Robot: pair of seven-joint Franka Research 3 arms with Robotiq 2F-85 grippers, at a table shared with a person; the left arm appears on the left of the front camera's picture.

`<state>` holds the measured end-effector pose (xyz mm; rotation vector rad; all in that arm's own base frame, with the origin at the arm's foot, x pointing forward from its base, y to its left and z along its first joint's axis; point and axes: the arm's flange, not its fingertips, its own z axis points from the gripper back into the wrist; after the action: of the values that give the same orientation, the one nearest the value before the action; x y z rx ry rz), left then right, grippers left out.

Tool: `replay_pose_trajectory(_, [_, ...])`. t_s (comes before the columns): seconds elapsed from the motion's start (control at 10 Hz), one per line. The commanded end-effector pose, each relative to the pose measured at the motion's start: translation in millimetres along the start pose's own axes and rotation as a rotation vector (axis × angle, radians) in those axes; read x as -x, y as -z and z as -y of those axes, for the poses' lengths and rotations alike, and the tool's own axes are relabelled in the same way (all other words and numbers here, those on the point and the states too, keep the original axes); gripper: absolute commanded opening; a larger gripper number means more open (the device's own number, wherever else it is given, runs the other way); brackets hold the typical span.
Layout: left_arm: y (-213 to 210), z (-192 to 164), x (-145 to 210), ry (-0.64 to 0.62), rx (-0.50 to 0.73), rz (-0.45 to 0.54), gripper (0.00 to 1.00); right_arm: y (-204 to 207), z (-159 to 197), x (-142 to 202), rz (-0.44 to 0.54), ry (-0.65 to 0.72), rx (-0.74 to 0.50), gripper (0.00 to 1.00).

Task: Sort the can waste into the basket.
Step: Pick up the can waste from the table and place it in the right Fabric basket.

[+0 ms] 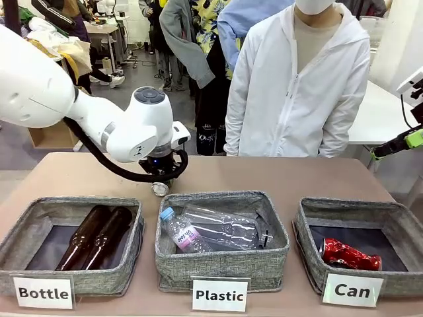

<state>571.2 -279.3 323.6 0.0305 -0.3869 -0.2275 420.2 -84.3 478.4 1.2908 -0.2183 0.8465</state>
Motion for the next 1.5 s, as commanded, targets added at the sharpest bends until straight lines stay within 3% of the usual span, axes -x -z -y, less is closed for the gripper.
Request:
replay_pose_trajectory(0.0, [-65.3, -36.6, 47.0, -0.008, 0.081, 0.086, 0.00, -1.4, -1.6, 0.8, -0.010, -0.015, 0.001, 1.00])
replay_pose_trajectory(0.3, [-147.3, -86.3, 139.5, 0.128, 0.197, 0.250, 0.00, -1.4, -1.6, 0.8, -0.010, -0.015, 0.001, 1.00])
replay_pose_trajectory(0.5, [-167.1, -118.9, 194.7, 0.318, 0.333, 0.316, 0.00, -1.4, -1.6, 0.8, -0.010, -0.015, 0.001, 1.00])
replay_pose_trajectory(0.7, [-170.3, -134.0, 217.7, 0.440, 0.460, 0.359, 0.00, -1.4, -1.6, 0.8, -0.010, -0.015, 0.001, 1.00])
replay_pose_trajectory(0.8, [-173.2, -140.1, 216.4, 0.515, 0.564, 0.372, 0.00, -1.4, -1.6, 0.8, -0.010, -0.015, 0.001, 1.00])
replay_pose_trajectory(0.9, [-166.6, -141.4, 213.2, 0.481, 0.567, 0.317, 0.27, -1.4, -1.6, 0.8, -0.010, -0.015, 0.001, 1.00])
replay_pose_trajectory(1.0, [-183.0, -85.7, 148.3, 0.437, 0.442, 0.374, 0.27, -1.4, -1.6, 0.8, -0.010, -0.015, 0.001, 1.00])
replay_pose_trajectory(1.3, [-183.0, -85.7, 148.3, 0.437, 0.442, 0.374, 0.27, -1.4, -1.6, 0.8, -0.010, -0.015, 0.001, 1.00])
replay_pose_trajectory(1.4, [-184.3, -96.6, 151.3, 0.470, 0.487, 0.375, 0.38, -1.4, -1.6, 0.8, -0.010, -0.015, 0.001, 1.00])
